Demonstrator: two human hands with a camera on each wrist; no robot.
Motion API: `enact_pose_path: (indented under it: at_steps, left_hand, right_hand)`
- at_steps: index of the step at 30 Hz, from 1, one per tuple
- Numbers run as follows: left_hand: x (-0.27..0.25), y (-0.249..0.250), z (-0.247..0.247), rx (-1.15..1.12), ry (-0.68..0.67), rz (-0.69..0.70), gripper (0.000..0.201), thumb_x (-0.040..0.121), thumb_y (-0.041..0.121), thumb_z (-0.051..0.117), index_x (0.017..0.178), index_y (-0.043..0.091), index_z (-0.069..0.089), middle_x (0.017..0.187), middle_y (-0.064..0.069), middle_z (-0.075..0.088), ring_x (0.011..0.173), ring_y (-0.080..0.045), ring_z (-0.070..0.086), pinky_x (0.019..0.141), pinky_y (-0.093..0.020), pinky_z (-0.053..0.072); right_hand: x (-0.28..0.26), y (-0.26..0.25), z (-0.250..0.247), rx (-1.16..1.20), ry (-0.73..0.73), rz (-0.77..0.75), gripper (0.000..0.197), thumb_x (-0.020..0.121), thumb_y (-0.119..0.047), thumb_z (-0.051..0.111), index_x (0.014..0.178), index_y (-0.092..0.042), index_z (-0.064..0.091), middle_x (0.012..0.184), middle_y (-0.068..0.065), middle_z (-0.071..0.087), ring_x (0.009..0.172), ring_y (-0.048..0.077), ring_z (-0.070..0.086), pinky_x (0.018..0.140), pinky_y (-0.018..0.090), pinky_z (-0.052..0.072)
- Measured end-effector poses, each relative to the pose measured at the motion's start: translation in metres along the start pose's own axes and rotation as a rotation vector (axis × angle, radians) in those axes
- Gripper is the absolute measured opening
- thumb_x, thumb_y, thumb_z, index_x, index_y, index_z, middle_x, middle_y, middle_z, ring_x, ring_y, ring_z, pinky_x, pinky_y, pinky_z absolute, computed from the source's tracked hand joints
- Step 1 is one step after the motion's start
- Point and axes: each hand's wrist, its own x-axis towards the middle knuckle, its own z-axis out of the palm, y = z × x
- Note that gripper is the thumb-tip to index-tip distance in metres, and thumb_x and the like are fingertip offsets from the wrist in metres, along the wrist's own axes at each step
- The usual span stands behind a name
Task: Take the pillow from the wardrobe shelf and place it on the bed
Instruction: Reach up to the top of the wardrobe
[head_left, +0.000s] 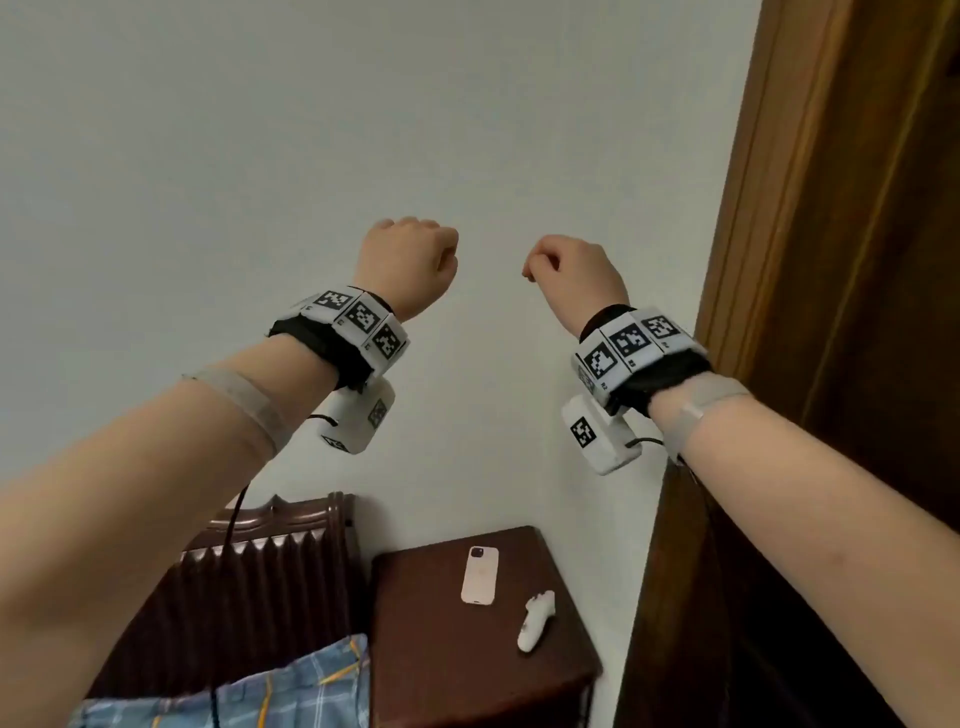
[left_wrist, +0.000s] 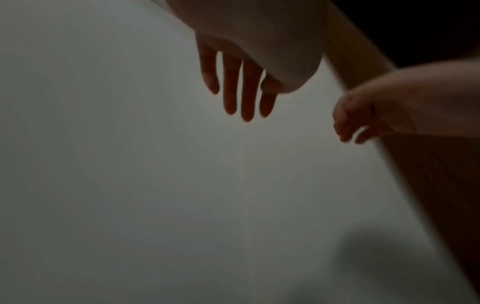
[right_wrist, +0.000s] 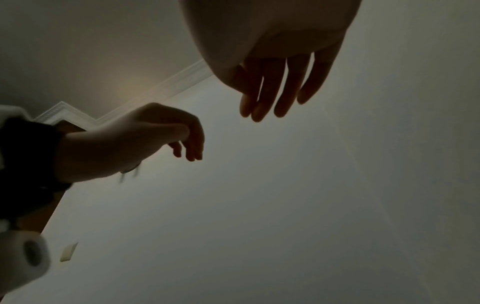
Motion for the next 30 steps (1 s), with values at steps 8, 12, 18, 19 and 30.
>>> enact_pose_path:
  at_steps: [8,12,18,19,30]
  left_hand:
    - [-0.011,0.156,-0.010,-0.136,0.077,0.245,0.019,0.081,0.015,0.035,0.068,0.014,0.047,0.063,-0.010,0.052,0.057,-0.028,0.039,0.048,-0.024,0.014]
    - [-0.023,0.233,-0.022,-0.207,0.104,0.340,0.042,0.079,0.027,0.022,0.078,0.010,0.061,0.071,-0.012,0.066,0.062,-0.034,0.056,0.054,-0.030,0.027]
    - [-0.021,0.338,-0.029,-0.235,0.092,0.480,0.025,0.088,0.022,0.041,0.098,0.006,0.059,0.098,-0.016,0.062,0.097,-0.035,0.057,0.084,-0.043,0.042]
    - [-0.018,0.356,-0.027,-0.239,0.082,0.483,0.027,0.088,0.023,0.041,0.103,0.007,0.057,0.107,-0.016,0.061,0.106,-0.034,0.054,0.092,-0.045,0.038]
    - [0.041,0.543,0.010,-0.419,0.070,0.653,0.050,0.087,0.026,0.045,0.135,0.015,0.040,0.152,-0.010,0.031,0.138,-0.029,0.031,0.112,-0.047,0.020]
  right_hand:
    - [-0.064,0.054,-0.101,-0.091,0.215,-0.122,0.026,0.092,-0.020,0.040,0.091,-0.014,0.065,0.082,0.004,0.065,0.082,0.025,0.057,0.067,0.035,0.045]
    - [-0.100,0.093,-0.156,-0.131,0.248,-0.076,0.026,0.094,-0.021,0.039,0.090,-0.014,0.064,0.076,-0.001,0.057,0.074,0.020,0.053,0.061,0.031,0.038]
    - [-0.151,0.159,-0.239,-0.250,0.292,0.042,0.026,0.095,-0.022,0.039,0.094,-0.016,0.065,0.079,-0.005,0.055,0.072,0.014,0.048,0.062,0.027,0.033]
    - [-0.159,0.170,-0.254,-0.267,0.309,0.069,0.026,0.095,-0.022,0.039,0.095,-0.015,0.065,0.082,-0.003,0.058,0.074,0.014,0.048,0.063,0.027,0.033]
    - [-0.180,0.295,-0.393,-0.451,0.428,0.430,0.043,0.093,-0.022,0.045,0.136,-0.018,0.041,0.144,0.004,0.043,0.132,0.025,0.041,0.110,0.041,0.026]
